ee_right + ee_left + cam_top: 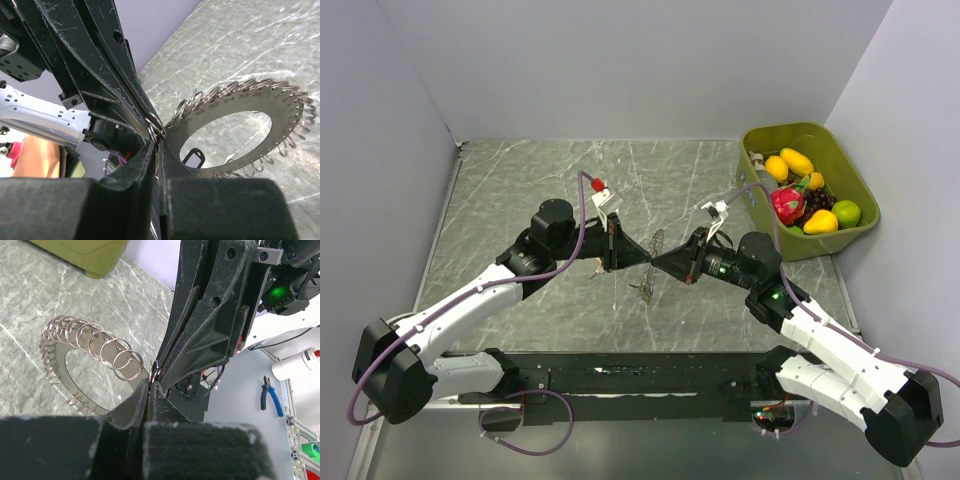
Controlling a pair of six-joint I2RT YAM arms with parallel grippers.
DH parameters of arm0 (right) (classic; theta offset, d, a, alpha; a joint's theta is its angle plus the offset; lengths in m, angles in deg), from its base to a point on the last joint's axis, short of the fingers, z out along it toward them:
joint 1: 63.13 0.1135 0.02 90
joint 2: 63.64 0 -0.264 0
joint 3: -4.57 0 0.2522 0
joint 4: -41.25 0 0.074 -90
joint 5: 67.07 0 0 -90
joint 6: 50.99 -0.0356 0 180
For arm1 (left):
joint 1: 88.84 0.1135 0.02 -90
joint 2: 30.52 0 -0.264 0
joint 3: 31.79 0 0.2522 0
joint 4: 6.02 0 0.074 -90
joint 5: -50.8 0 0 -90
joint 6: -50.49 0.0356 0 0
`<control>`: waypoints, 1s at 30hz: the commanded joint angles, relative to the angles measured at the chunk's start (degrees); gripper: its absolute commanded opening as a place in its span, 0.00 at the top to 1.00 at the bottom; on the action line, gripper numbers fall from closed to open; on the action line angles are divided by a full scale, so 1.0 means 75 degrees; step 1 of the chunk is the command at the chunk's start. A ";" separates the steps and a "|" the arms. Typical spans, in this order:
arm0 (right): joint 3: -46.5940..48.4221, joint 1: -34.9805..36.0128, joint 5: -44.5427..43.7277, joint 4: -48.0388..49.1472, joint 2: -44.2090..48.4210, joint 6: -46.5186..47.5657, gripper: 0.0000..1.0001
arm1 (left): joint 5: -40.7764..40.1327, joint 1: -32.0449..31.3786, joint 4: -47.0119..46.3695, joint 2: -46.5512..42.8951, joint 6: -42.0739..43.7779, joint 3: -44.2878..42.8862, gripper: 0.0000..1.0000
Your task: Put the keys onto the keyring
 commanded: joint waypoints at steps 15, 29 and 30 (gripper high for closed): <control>-0.0539 -0.0023 -0.0092 0.0897 0.0895 0.0600 1.00 | -0.0039 -0.0047 -0.0583 -0.0209 -0.0293 -0.0096 0.45; -0.0645 -0.0023 0.0259 0.1166 0.1118 0.1222 1.00 | 0.1223 0.0387 -0.1578 -0.0514 -0.1018 0.0303 0.36; -0.0645 -0.0023 0.0341 0.1213 0.1130 0.1233 1.00 | 0.1387 0.0387 -0.1834 -0.0456 -0.1066 0.0314 0.39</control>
